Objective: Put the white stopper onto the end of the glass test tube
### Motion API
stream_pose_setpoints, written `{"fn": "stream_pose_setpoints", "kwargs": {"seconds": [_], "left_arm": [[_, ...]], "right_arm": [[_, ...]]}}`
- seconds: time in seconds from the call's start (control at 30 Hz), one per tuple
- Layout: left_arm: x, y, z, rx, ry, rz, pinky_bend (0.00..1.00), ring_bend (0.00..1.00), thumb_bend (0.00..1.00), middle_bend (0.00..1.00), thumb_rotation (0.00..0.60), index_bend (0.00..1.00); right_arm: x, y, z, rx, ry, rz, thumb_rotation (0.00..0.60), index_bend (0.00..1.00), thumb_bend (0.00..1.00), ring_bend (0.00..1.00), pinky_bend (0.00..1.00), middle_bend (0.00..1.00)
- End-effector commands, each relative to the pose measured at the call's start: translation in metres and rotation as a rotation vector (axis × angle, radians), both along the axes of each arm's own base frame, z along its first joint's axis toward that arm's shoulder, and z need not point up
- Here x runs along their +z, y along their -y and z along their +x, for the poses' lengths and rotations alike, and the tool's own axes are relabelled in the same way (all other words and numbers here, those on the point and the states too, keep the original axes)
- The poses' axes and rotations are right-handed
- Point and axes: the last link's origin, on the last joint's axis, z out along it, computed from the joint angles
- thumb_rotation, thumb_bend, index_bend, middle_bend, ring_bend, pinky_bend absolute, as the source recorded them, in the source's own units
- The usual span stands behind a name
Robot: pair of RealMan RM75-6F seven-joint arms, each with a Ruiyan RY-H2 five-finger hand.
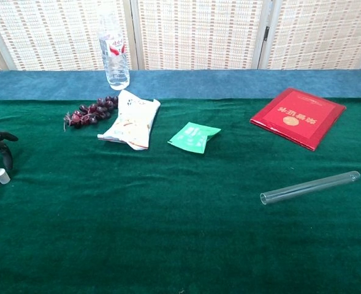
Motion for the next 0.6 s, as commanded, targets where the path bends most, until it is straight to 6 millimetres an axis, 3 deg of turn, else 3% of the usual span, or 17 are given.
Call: {"fn": "stream_pose_setpoints", "kwargs": {"seconds": [0.03, 0.6], "left_arm": [[-0.0001, -0.0011, -0.0004, 0.001, -0.002, 0.002, 0.00, 0.00, 0.41, 0.11, 0.600, 0.47], [-0.0011, -0.0055, -0.0010, -0.005, -0.017, 0.007, 0.00, 0.00, 0.46, 0.11, 0.600, 0.48]], "right_arm": [[-0.0003, 0.0002, 0.0001, 0.001, -0.001, 0.001, 0.530, 0.00, 0.64, 0.00, 0.00, 0.00], [-0.0027, 0.0022, -0.0015, -0.006, -0.001, 0.008, 0.529, 0.00, 0.64, 0.00, 0.00, 0.00]]}}
